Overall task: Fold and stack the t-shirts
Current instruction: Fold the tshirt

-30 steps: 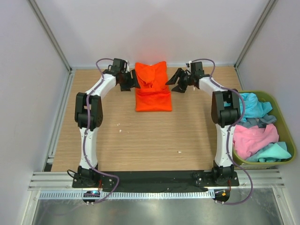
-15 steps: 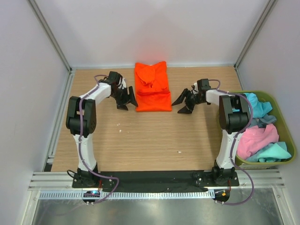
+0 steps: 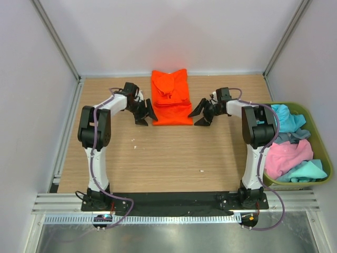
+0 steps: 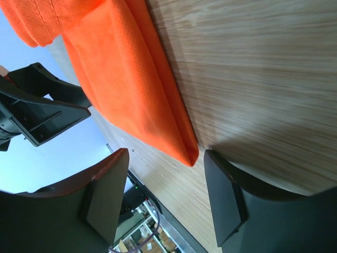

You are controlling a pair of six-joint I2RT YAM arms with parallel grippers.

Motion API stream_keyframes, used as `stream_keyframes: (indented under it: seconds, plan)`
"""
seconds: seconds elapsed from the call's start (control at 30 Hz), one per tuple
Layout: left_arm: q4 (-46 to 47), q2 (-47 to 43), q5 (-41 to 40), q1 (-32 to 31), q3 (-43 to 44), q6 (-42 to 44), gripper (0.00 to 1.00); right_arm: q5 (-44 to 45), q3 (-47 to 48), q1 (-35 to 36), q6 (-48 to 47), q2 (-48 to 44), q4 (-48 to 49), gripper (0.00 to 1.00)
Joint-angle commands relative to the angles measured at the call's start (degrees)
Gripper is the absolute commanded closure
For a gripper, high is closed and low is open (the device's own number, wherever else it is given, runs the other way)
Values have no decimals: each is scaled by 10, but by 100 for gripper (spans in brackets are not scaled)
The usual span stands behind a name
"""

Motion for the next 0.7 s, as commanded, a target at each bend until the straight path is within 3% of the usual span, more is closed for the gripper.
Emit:
stream_keyframes:
  seconds: [0.0,0.3,0.5,0.6,0.67]
  plan:
    - [20,13,19,-5,13,-16,35,-8,14,18,14,13,19,35]
    - [28,36,17,-6,29,-22,45,-4,1,27,15,15,22,41]
    - [33,36,21,-5,17,-31,63,5,-3,25,11,11,12,45]
    - [38,33,27,-4,7,-34,72,5,-18,26,18,9,28,52]
    - [41,31,27,-4,4,-35,84,1,-30,26,29,9,41,60]
